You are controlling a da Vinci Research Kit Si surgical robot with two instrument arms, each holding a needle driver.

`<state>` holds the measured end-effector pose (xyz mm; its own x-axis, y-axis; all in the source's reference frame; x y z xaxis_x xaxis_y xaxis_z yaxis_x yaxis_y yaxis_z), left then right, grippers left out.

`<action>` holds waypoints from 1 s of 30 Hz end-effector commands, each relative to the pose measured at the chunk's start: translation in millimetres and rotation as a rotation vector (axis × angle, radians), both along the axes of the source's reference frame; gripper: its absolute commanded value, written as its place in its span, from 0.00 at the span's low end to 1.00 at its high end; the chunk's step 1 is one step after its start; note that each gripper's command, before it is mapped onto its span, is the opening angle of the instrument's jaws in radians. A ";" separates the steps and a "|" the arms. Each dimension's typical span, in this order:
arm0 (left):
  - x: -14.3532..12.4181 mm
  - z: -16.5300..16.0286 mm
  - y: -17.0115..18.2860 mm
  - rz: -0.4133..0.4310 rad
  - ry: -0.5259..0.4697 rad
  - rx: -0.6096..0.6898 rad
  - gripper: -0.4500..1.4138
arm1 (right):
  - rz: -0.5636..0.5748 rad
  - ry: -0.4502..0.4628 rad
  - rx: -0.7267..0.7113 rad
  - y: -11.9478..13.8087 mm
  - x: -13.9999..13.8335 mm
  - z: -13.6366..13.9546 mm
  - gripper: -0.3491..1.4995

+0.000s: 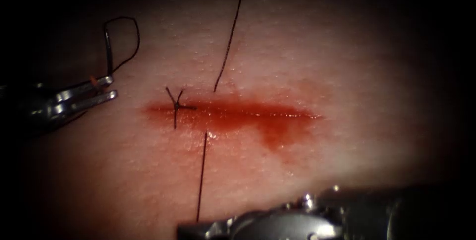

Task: Wound Closure
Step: Pull the suture through the wound with the right jaws until a short tail remains.

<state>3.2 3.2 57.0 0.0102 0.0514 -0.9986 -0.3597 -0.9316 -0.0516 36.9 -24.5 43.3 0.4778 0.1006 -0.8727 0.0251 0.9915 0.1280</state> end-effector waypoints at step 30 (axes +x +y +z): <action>-0.5 0.7 0.1 0.003 -0.001 0.004 0.00 | -0.021 -0.002 -0.237 10.0 -1.5 10.2 0.72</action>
<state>3.2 3.1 57.1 0.0099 0.0565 -0.9984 -0.3576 -0.9322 -0.0563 34.8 -14.5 52.9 0.4836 -0.1168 -0.8675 0.0476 0.9931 -0.1072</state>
